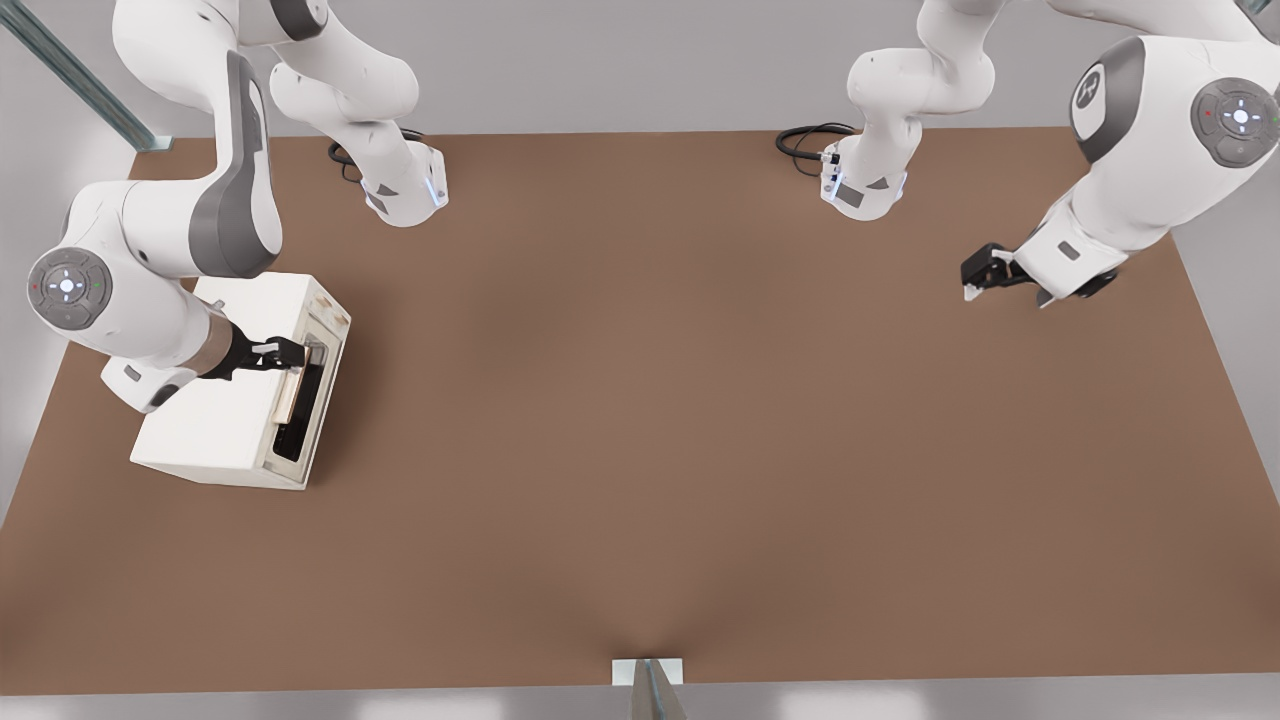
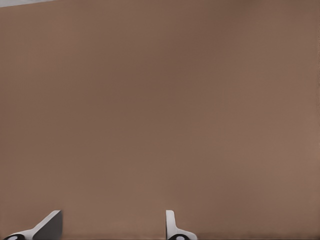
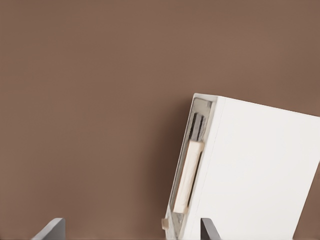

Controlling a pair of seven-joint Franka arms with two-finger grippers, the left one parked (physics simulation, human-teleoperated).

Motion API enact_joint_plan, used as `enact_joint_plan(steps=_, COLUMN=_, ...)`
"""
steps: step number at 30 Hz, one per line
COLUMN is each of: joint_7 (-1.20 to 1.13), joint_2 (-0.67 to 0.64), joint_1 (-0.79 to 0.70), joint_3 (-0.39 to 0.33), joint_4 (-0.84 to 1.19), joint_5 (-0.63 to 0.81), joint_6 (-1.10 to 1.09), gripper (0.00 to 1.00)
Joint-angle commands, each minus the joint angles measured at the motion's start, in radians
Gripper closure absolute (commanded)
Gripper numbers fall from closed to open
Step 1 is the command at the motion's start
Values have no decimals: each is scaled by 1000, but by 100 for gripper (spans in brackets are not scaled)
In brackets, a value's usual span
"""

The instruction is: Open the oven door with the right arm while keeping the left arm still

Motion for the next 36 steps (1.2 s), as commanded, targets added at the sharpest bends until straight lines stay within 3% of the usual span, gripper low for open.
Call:
enact_joint_plan(steps=1, joint_7=-58, joint_2=-1, joint_1=0, joint_3=0, joint_4=0, joint_5=-1, joint_6=-7, gripper=0)
enact_joint_plan(steps=3, joint_7=-57, joint_2=63, joint_1=12, joint_3=1, joint_4=-27, joint_5=-1, joint_6=2, gripper=0)
enact_joint_plan(steps=4, joint_7=16, joint_2=120, joint_1=32, joint_3=-11, joint_4=-27, joint_5=3, joint_6=-2, gripper=49)
enact_joint_plan(steps=5, joint_7=158, joint_2=184, joint_1=90, joint_3=-14, joint_4=-12, joint_5=-23, joint_6=-24, gripper=79)
enact_joint_plan(steps=6, joint_7=215, joint_2=287, joint_1=153, joint_3=-14, joint_4=69, joint_5=-255, joint_6=-39, gripper=79)
enact_joint_plan(steps=7, joint_7=226, joint_2=359, joint_1=169, joint_3=-18, joint_4=123, joint_5=-346, joint_6=-84, gripper=79)
enact_joint_plan(steps=10, joint_7=394, joint_2=411, joint_1=207, joint_3=-37, joint_4=120, joint_5=-563, joint_6=-82, gripper=79)
enact_joint_plan(steps=11, joint_7=387, joint_2=451, joint_1=242, joint_3=-115, joint_4=149, joint_5=-634, joint_6=-76, gripper=79)
enact_joint_plan(steps=18, joint_7=495, joint_2=479, joint_1=281, joint_3=-123, joint_4=149, joint_5=-594, joint_6=-174, gripper=79)
enact_joint_plan(steps=22, joint_7=620, joint_2=333, joint_1=341, joint_3=-118, joint_4=-50, joint_5=-588, joint_6=-190, gripper=79)
enact_joint_plan(steps=36, joint_7=776, joint_2=340, joint_1=339, joint_3=-127, joint_4=-174, joint_5=-611, joint_6=-114, gripper=79)
